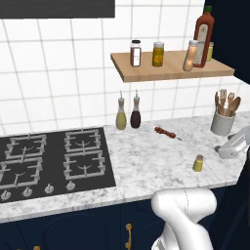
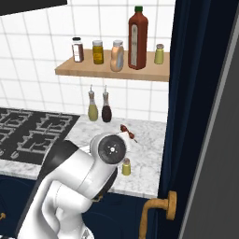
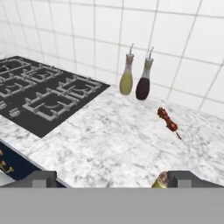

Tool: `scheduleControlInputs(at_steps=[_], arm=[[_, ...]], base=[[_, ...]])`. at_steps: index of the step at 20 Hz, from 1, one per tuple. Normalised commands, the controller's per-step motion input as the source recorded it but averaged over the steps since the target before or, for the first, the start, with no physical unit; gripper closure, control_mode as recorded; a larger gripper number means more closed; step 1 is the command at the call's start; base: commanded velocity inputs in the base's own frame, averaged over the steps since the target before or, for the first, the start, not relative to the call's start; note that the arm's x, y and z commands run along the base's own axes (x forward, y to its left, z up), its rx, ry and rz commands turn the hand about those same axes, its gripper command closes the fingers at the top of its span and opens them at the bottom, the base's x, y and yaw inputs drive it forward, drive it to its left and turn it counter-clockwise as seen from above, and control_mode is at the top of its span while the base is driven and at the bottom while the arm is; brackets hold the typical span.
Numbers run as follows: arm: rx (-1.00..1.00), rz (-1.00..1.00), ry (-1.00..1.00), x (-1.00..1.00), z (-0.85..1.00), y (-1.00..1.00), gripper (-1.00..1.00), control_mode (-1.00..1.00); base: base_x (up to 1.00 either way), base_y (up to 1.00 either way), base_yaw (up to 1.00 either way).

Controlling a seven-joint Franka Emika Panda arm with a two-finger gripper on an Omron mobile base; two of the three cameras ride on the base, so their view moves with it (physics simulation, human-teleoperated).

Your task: Put the shaker and condiment bottle from the counter next to their counterparts in the cabinet.

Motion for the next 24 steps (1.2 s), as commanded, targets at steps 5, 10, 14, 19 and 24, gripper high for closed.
scheduleControlInputs(at_steps=[5,10,14,19,24], arm=[[0.0,0.07,-0.08,-0.06,-0.49,0.0,-1.0,-1.0],[0.0,0.05,-0.08,-0.09,-0.45,0.0,-1.0,-1.0],[0.0,0.03,-0.08,-0.09,-0.47,0.01,-1.0,-1.0],[-0.01,0.0,-0.09,0.0,-0.55,0.15,-1.0,-1.0],[-0.01,0.0,-0.16,0.0,-0.56,0.24,-1.0,-1.0]], base=[[0.0,0.0,0.0],[0.0,0.0,0.0],[0.0,0.0,0.0],[0.0,0.0,0.0],[0.0,0.0,0.0]])
